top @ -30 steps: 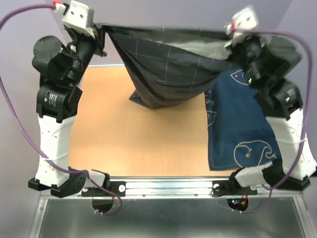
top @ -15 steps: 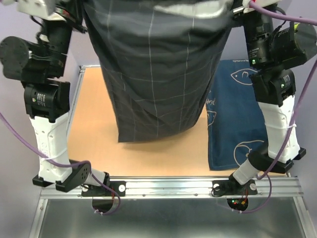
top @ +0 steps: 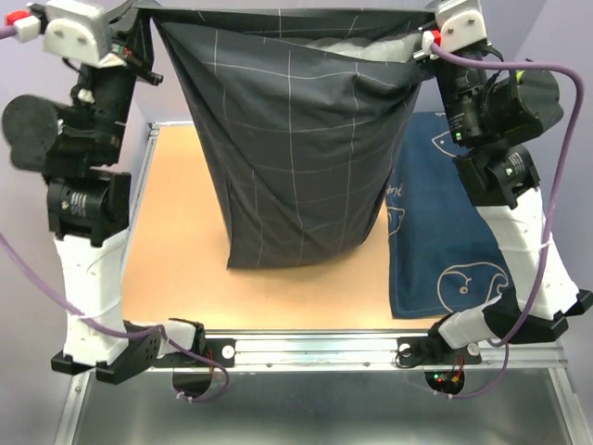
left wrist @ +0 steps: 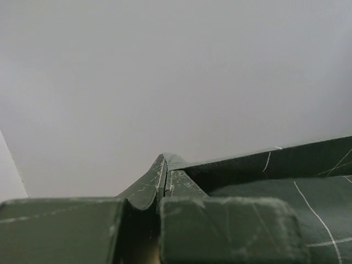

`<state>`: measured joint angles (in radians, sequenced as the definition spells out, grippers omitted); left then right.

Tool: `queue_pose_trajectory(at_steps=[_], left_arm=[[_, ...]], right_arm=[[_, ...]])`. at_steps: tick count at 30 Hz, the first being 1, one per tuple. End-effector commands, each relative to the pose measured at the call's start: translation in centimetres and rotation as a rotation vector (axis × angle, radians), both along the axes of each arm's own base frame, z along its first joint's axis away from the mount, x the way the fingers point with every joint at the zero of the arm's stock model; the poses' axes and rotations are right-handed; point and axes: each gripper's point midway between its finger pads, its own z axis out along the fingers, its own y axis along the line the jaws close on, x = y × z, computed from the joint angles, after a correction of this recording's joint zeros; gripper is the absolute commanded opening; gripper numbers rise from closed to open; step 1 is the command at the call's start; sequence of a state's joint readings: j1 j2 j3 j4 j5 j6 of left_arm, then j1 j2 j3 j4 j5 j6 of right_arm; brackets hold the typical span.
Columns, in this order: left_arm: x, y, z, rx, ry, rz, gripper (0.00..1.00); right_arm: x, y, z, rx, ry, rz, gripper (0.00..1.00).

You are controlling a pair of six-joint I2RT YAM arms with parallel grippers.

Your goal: Put the pillow into the pillowcase

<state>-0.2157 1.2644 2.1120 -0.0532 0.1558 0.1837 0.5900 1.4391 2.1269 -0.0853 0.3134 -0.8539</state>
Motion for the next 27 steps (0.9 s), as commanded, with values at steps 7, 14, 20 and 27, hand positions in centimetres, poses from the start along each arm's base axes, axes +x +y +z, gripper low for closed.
queue_pose_trajectory(at_steps=[7,14,20,27], left_arm=[[1.6,6.6,10.3,-0.202,-0.383,0.175,0.0],[2.5,3.5,-3.3,0.154,-0.008,0.088,0.0],[3.6,3.7,-31.7,0.402,0.808,0.013,0.0],[4.1,5.6,-42.6,0.533,1.15,0.007,0.0]], right_arm=[[-3.4,-5.7,11.2,0.263,-0.446,-0.161,0.01],[-6.2,-4.5,-3.6,0.19,0.094,0.112,0.01],[-7.6,-1.0,-29.4,0.119,0.8,0.264,0.01],[-13.5,6.1,-42.6,0.017,1.346,0.673,0.0]])
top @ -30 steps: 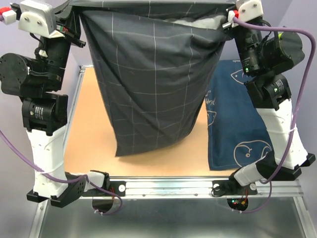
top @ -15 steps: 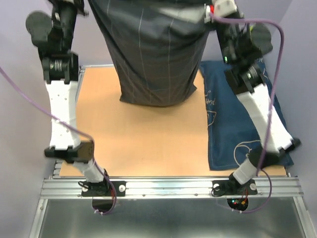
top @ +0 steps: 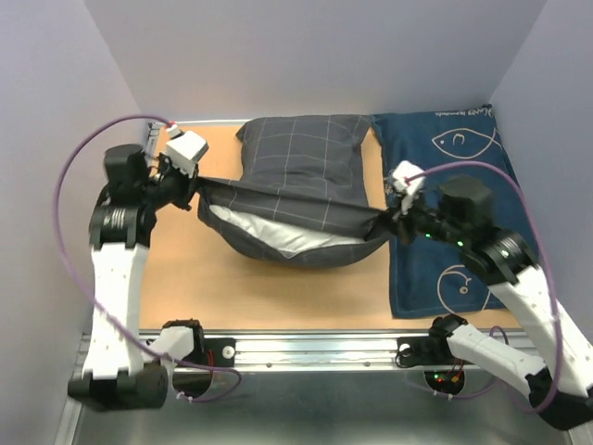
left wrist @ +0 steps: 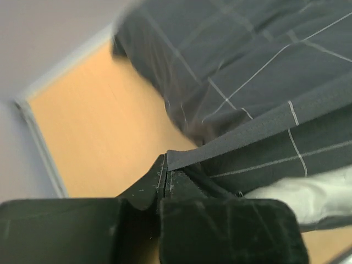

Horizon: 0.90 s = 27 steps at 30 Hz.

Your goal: Put the pillow into the pillowcase

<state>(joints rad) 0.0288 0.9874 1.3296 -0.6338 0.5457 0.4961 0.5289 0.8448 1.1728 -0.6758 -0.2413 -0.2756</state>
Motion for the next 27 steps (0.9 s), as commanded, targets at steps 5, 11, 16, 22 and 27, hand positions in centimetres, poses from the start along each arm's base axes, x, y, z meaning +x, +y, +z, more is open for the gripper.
queue_pose_trajectory(at_steps=[5,11,16,22,27], left_arm=[[9.2,6.4,-5.2,0.183,0.134,0.236,0.0],[17.6,8.4,-2.8,0.181,0.106,0.29,0.0],[16.6,15.5,-4.1,0.205,0.169,0.395,0.0],[12.2,23.1,-6.8,0.403,0.237,0.48,0.0],[10.2,26.7,-4.2,0.392,0.253,0.584,0.47]], right_arm=[[1.5,3.6,-11.9,-0.124,0.408,0.136,0.01],[2.4,8.7,-8.3,0.015,0.421,0.318,0.01],[-4.2,16.7,-6.9,0.111,0.483,0.608,0.01],[-7.7,21.2,-5.9,0.088,0.469,0.8,0.67],[-0.8,19.0,-4.0,-0.009,0.276,0.554,0.82]])
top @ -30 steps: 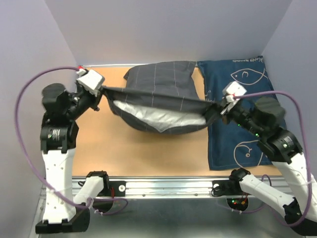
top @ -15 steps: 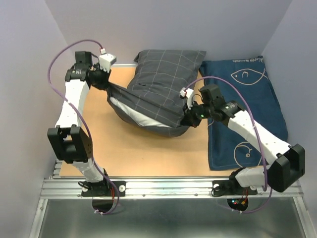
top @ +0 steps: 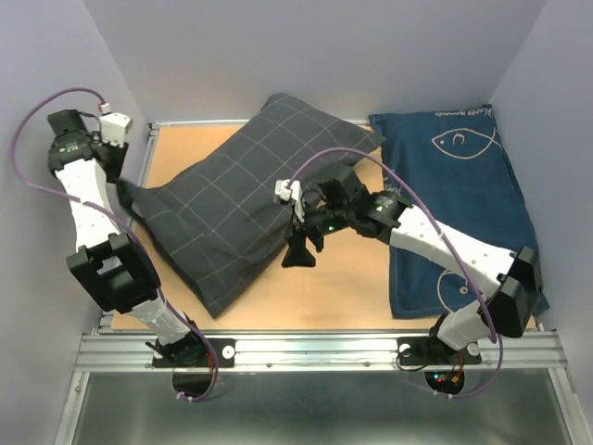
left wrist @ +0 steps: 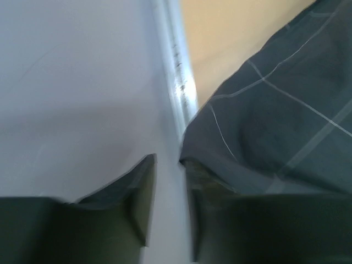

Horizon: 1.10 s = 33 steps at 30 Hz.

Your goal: Put the pillow into the pillowcase

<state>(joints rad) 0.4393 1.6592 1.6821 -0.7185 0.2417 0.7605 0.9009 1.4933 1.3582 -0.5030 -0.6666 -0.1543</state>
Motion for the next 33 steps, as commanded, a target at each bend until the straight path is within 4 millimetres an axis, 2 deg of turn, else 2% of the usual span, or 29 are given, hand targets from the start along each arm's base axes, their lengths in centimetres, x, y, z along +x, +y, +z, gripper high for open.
queue_pose_trajectory(at_steps=[1,2,3,6,7,8,9,10,11,12,13,14,16,17,18,19,21,22,23,24,25,26,27,28,29,30,31,32,33], left_arm=[[-0.5,2.7,7.7,0.127,-0.138,0.037,0.59],[-0.9,2.2,8.0,0.104,-0.127,0.031,0.73],[-0.5,1.6,9.6,0.085,-0.163,0.035,0.76],[-0.5,-0.4,10.5,0.011,-0.169,0.037,0.8],[-0.1,-2.6,10.3,-0.044,-0.169,0.003,0.81],[-0.1,-4.0,9.9,-0.071,-0.156,-0.016,0.82],[-0.1,-5.4,9.3,-0.092,-0.142,-0.034,0.82],[-0.4,-8.5,7.2,-0.142,-0.092,-0.066,0.82],[-0.7,-9.8,6.0,-0.173,-0.063,-0.072,0.81],[-1.0,-11.2,5.0,-0.205,-0.047,-0.078,0.81],[-2.3,-12.7,2.0,-0.257,0.023,-0.084,0.78],[-3.0,-14.8,0.5,-0.303,0.066,-0.098,0.77],[-4.2,-16.7,-1.7,-0.347,0.108,-0.103,0.74],[-5.7,-18.1,-4.6,-0.372,0.185,-0.108,0.74],[-6.0,-18.8,-5.7,-0.388,0.201,-0.099,0.74],[-7.0,-19.0,-7.8,-0.385,0.258,-0.08,0.74],[-6.9,-18.6,-10.3,-0.376,0.312,-0.048,0.74],[-6.5,-18.3,-11.1,-0.364,0.323,-0.035,0.72],[-5.8,-18.0,-11.6,-0.35,0.317,-0.025,0.71],[-4.0,-17.6,-11.7,-0.337,0.271,-0.017,0.7],[-1.8,-17.2,-11.8,-0.328,0.253,-0.003,0.7],[0.1,-17.0,-11.4,-0.324,0.224,0.001,0.7],[2.2,-16.9,-12.8,-0.324,0.238,0.009,0.7],[6.3,-16.9,-9.1,-0.325,0.123,-0.009,0.7],[8.5,-17.0,-7.9,-0.327,0.079,-0.018,0.71],[10.3,-17.2,-6.7,-0.329,0.045,-0.026,0.72],[12.2,-17.5,-7.4,-0.34,0.052,-0.037,0.74],[14.6,-17.9,-3.2,-0.338,-0.046,-0.063,0.75],[15.8,-17.9,-2.1,-0.337,-0.077,-0.064,0.76]], right_arm=[[8.4,-4.2,4.7,0.021,-0.188,-0.236,0.81],[10.5,-5.3,4.8,0.015,-0.181,-0.299,0.79],[15.0,-7.3,4.8,-0.013,-0.198,-0.428,0.77],[21.0,-9.3,5.1,-0.039,-0.228,-0.573,0.75],[23.8,-9.9,3.1,-0.089,-0.226,-0.637,0.76],[25.8,-9.6,4.6,-0.066,-0.261,-0.665,0.76],[27.2,-9.5,4.4,-0.061,-0.264,-0.686,0.78],[30.1,-9.2,3.9,-0.055,-0.281,-0.723,0.79],[31.0,-9.2,1.9,-0.083,-0.258,-0.739,0.8],[32.5,-8.8,3.4,-0.046,-0.284,-0.76,0.81],[33.8,-8.8,2.7,-0.047,-0.278,-0.769,0.81],[35.4,-8.4,0.3,-0.071,-0.263,-0.775,0.81],[37.3,-8.3,-0.1,-0.059,-0.272,-0.806,0.81],[37.9,-8.2,-2.5,-0.09,-0.242,-0.802,0.8],[37.9,-8.3,-3.3,-0.106,-0.241,-0.8,0.79],[37.0,-8.7,-6.4,-0.163,-0.198,-0.783,0.79],[35.1,-9.6,-8.3,-0.211,-0.163,-0.768,0.79],[32.3,-10.6,-12.4,-0.287,-0.076,-0.744,0.79],[30.7,-11.1,-13.5,-0.307,-0.04,-0.732,0.78],[28.7,-11.7,-12.9,-0.305,-0.017,-0.73,0.78],[25.3,-12.8,-16.0,-0.36,0.072,-0.708,0.78],[23.5,-13.4,-16.9,-0.377,0.117,-0.704,0.78],[21.9,-13.7,-17.0,-0.377,0.158,-0.715,0.78],[20.8,-14.0,-15.7,-0.351,0.163,-0.721,0.78],[18.5,-14.6,-16.9,-0.374,0.207,-0.709,0.78],[18.1,-14.9,-16.6,-0.373,0.205,-0.715,0.79],[18.0,-15.1,-16.3,-0.373,0.193,-0.725,0.8],[18.8,-15.9,-16.0,-0.396,0.148,-0.766,0.8],[20.2,-16.1,-15.1,-0.393,0.099,-0.789,0.81]])
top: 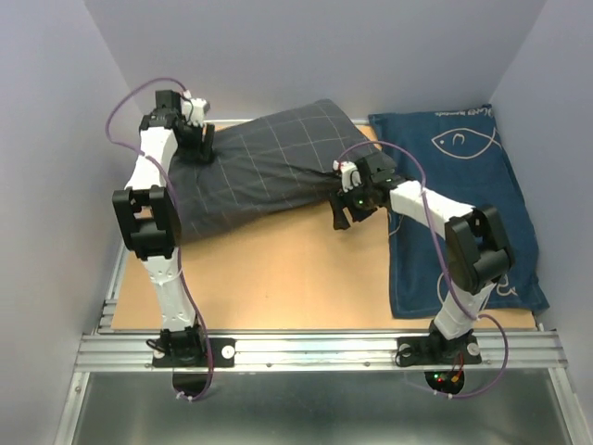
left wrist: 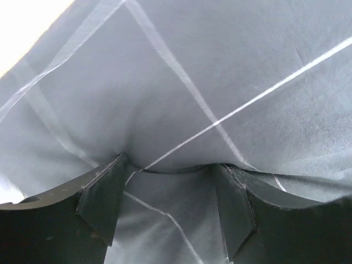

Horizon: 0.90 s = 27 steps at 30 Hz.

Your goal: Put the pillow into the pillowcase

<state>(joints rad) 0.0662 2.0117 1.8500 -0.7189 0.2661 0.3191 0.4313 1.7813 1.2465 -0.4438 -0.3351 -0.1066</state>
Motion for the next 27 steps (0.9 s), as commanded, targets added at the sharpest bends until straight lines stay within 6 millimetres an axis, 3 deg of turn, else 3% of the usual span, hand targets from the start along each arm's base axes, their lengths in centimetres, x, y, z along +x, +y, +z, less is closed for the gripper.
queue_pose_trajectory(at_steps=[1,2,3,4,5,6,7,8,9,11,12,13,15,16,19,20,23,27], left_arm=[[8.2,-0.3,7.1,0.004,-0.274,0.025,0.79],[9.4,-0.1,10.4,0.018,-0.357,0.026,0.8],[9.6,0.2,11.3,0.035,-0.376,0.034,0.82],[9.8,0.8,12.7,0.063,-0.413,0.046,0.85],[9.6,0.9,13.6,0.083,-0.436,0.034,0.86],[8.8,1.1,16.1,0.105,-0.491,0.029,0.87],[8.1,1.2,16.7,0.112,-0.498,0.027,0.88],[7.0,1.0,15.4,0.107,-0.456,0.011,0.88],[5.9,0.6,15.3,0.103,-0.444,-0.016,0.88],[1.8,-0.4,15.0,0.074,-0.408,-0.057,0.87],[-0.7,-0.9,16.9,0.069,-0.44,-0.089,0.87],[-2.7,-1.1,13.7,0.063,-0.357,-0.101,0.87],[-5.8,-1.3,12.0,0.064,-0.297,-0.123,0.87],[-8.3,-1.2,10.1,0.078,-0.235,-0.142,0.87],[-11.3,-0.2,7.7,0.115,-0.177,-0.118,0.87],[-12.1,0.0,5.6,0.122,-0.141,-0.117,0.87],[-12.7,1.2,3.7,0.163,-0.146,-0.068,0.91],[-8.1,3.2,3.7,0.202,-0.265,0.026,0.99]], right_arm=[[2.5,-1.2,2.0,-0.033,-0.087,-0.077,0.81],[3.6,-1.4,1.6,-0.04,-0.085,-0.097,0.81],[5.5,-0.6,3.6,0.009,-0.11,-0.136,0.81],[6.2,-0.6,4.0,0.03,-0.105,-0.152,0.81],[6.2,0.2,4.8,0.07,-0.101,-0.13,0.81],[6.2,0.7,5.6,0.1,-0.101,-0.124,0.81],[6.0,1.1,6.4,0.125,-0.104,-0.109,0.81],[5.4,1.4,8.0,0.162,-0.12,-0.089,0.82],[5.0,1.6,8.8,0.18,-0.127,-0.076,0.82],[3.6,1.5,10.2,0.207,-0.14,-0.057,0.83],[2.8,1.1,12.4,0.225,-0.191,-0.046,0.85],[2.1,0.8,12.7,0.224,-0.201,-0.042,0.86],[1.6,-0.1,14.3,0.204,-0.264,-0.044,0.89],[1.2,-1.1,15.1,0.18,-0.305,-0.067,0.9],[1.2,-2.9,15.5,0.117,-0.358,-0.109,0.96],[1.3,-3.9,14.6,0.086,-0.346,-0.146,0.97],[1.5,-6.4,13.9,0.102,-0.306,-0.224,1.0],[1.5,-10.5,13.4,0.131,-0.262,-0.351,1.0]])
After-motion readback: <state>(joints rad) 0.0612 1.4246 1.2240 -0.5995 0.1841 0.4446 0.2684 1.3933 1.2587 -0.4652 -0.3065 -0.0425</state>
